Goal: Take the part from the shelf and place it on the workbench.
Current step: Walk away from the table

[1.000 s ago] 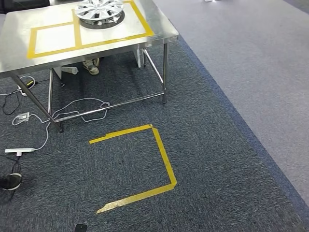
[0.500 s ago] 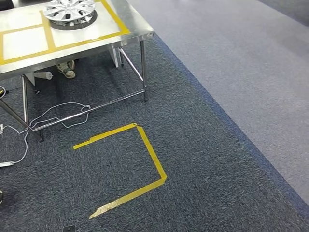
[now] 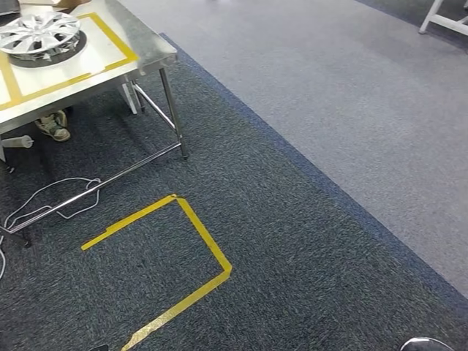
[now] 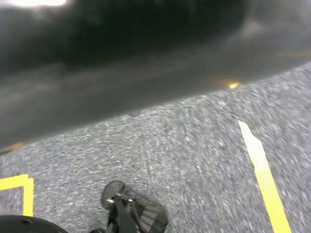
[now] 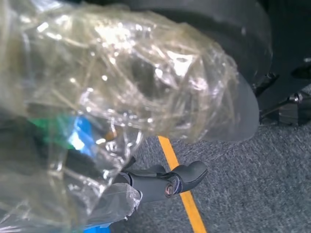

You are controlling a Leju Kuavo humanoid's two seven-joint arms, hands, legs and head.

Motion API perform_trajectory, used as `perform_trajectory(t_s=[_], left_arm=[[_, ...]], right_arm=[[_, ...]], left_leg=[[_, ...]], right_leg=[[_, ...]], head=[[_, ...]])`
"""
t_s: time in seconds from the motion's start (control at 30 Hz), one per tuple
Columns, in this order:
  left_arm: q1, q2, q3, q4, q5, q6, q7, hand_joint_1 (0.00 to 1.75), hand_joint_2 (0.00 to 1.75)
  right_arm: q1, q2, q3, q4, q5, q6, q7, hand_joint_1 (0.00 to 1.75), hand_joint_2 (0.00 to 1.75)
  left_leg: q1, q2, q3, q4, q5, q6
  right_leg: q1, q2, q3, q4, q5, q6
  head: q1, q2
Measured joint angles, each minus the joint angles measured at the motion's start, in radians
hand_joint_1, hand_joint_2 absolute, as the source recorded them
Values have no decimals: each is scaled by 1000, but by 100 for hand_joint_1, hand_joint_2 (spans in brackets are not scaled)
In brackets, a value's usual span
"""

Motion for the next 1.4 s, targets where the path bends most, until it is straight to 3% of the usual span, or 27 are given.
perform_trajectory(t_s=[0.07, 0.13, 0.17, 0.23, 0.3, 0.33, 0.37, 0.4, 0.47, 0.53, 0.57, 0.63, 0.67, 0.73, 0.8, 0.83, 0.87, 0.9, 0.93, 1.0, 1.03, 1.1, 1.17, 1.23, 1.3, 1.37, 1.4], left_arm=[[-3, -1, 6, 0, 2, 0, -2, 0, 0], [-7, -4, 9, 0, 2, -1, -3, 0, 0], [-9, -6, 10, 0, 1, -1, -3, 0, 0], [-10, -7, 11, -1, 0, -1, -6, 0, 0], [-9, -6, 12, -2, -1, -1, -9, 0, 0], [-8, -6, 12, -2, -1, -2, -10, 0, 0], [-8, -6, 12, -2, -1, -2, -10, 0, 0], [-9, -6, 12, -2, -1, -2, -10, 0, 0], [-12, -6, 12, -2, -2, -3, -11, 0, 0], [-13, -6, 12, -2, -2, -2, -12, 0, 0], [-14, -6, 12, -2, -3, -2, -12, 0, 0], [-18, -6, 12, -2, -4, -2, -13, 0, 0], [-20, -6, 12, -2, -5, -3, -14, 0, 0], [-22, -3, 12, -2, -12, -4, -14, 0, 0], [-19, 2, 12, -2, -22, -4, -7, 0, 0], [-16, 4, 12, -2, -27, -3, -2, 0, 0], [-14, 7, 12, -2, -29, -2, 2, 0, 0], [-12, 10, 12, -2, -31, -1, 4, 0, 0], [-11, 12, 12, -2, -32, 0, 4, 0, 0], [-10, 18, 11, -2, -32, -1, -3, 0, 0], [-10, 19, 11, -2, -33, -1, -7, 0, 0], [-10, 22, 11, -2, -34, -1, -13, 0, 0], [-10, 22, 10, -2, -34, -2, -14, 0, 0], [-11, 21, 9, -2, -34, -3, -14, 0, 0], [-9, 23, 9, -2, -34, -3, -15, 0, 0], [-7, 24, 8, -2, -34, -3, -15, 0, 0], [-7, 24, 8, -2, -34, -2, -15, 0, 0]], right_arm=[[-2, 1, 0, 0, -3, 1, 3, 0, 0], [0, 1, -2, 0, -6, 3, 5, 0, 0], [1, 1, -3, 0, -7, 3, 5, 0, 0], [1, 1, -4, 0, -9, 3, 5, 0, 0], [-2, 1, -5, 0, -11, 5, 5, 0, 0], [-2, 1, -5, 0, -12, 7, 5, 0, 0], [-2, 1, -5, 0, -14, 8, 5, 0, 0], [0, 1, -5, 0, -15, 9, 5, 0, 0], [0, 1, -6, 0, -16, 10, 5, 0, 0], [-3, 1, -7, 0, -17, 11, 5, 0, 0], [-5, 1, -8, 0, -18, 11, 5, 0, 0], [-4, 1, -10, 0, -18, 12, 4, 0, 0], [-3, 1, -12, 0, -18, 11, 4, 0, 0], [-4, 1, -13, 0, -18, 4, 2, 0, 0], [-8, 1, -14, 0, -18, -3, -5, 0, 0], [-8, 1, -14, 0, -18, -5, -8, 0, 0], [-8, 1, -14, 0, -17, -6, -10, 0, 0], [-7, 1, -14, 0, -17, -6, -10, 0, 0], [-7, 1, -14, 0, -16, -7, -9, 0, 0], [-8, 1, -14, 0, -12, -7, 0, 0, 0], [-9, 1, -14, 0, -10, -7, 5, 0, 0], [-9, 1, -14, 0, -7, -6, 10, 0, 0], [-5, 0, -14, 0, -6, -6, 12, 0, 0], [-4, 0, -14, 0, -5, -6, 12, 0, 0], [-7, 0, -14, 0, -5, -6, 13, 0, 0], [-8, 0, -14, 0, -4, -6, 14, 0, 0], [-6, 0, -14, 0, -3, -6, 15, 0, 0]], left_leg=[[1, -26, 21, -59, 12, 5], [1, -14, 21, -67, 11, 11], [2, -4, 22, -71, 13, 16], [4, 20, 22, -77, 17, 28], [0, 47, 21, -77, 16, 34], [-1, 62, 20, -77, 16, 34], [-2, 75, 19, -76, 16, 34], [-3, 88, 20, -76, 15, 33], [-3, 108, 23, -76, 13, 30], [-8, 125, 27, -74, 10, 21], [-10, 132, 28, -73, 9, 16], [-10, 147, 31, -73, 8, 4], [-7, 144, 32, -70, 3, -2], [-3, 108, 16, -21, -38, -12], [-1, 63, -36, 103, -109, -17], [-1, 54, -64, 165, -133, -17], [-1, 49, -82, 202, -139, -17], [-1, 47, -84, 202, -123, -16], [-1, 43, -70, 165, -89, -13], [0, 5, -18, 38, -12, -6], [2, -16, 4, -17, 7, -3], [2, -40, 19, -60, 9, 2], [2, -21, 21, -69, 10, 10], [4, 5, 24, -78, 14, 22], [1, 34, 25, -81, 13, 31], [-3, 64, 25, -81, 12, 32], [-3, 77, 26, -81, 11, 32]], right_leg=[[0, 20, -11, 6, 1, 11], [-2, 35, -26, 7, 4, 25], [-3, 27, -33, 13, -1, 30], [-2, -17, -65, 76, -43, 39], [-3, -62, -129, 212, -115, 46], [-4, -70, -156, 271, -138, 49], [-5, -73, -169, 300, -143, 51], [-6, -77, -159, 285, -127, 52], [-6, -102, -84, 156, -65, 49], [-3, -134, -17, 36, -25, 40], [-1, -142, -6, 12, -20, 35], [2, -125, -11, 8, -17, 23], [1, -117, -11, 6, -15, 16], [-3, -99, -6, 1, -7, 3], [-4, -77, -6, 0, -3, -5], [-3, -65, -7, 1, -2, -6], [-1, -52, -7, 1, -2, -7], [0, -40, -6, 1, -1, -7], [1, -27, -5, 2, -2, -7], [2, -3, -4, 5, -3, -4], [2, 8, -7, 8, -3, 0], [-1, 27, -19, 11, 0, 13], [-4, 39, -32, 11, 2, 27], [-2, 3, -58, 53, -26, 36], [-3, -52, -117, 174, -91, 43], [-6, -70, -173, 287, -133, 49], [-8, -74, -177, 298, -127, 51]], head=[[0, 0], [1, 0], [1, 0], [8, 0], [15, 0], [14, 0], [14, 0], [15, 0], [15, 0], [13, 0], [12, 0], [10, 0], [10, 0], [7, 0], [3, 0], [3, 0], [3, 0], [3, 0], [3, 0], [3, 0], [3, 0], [4, 0], [4, 0], [9, 0], [14, 0], [14, 0], [14, 0]])
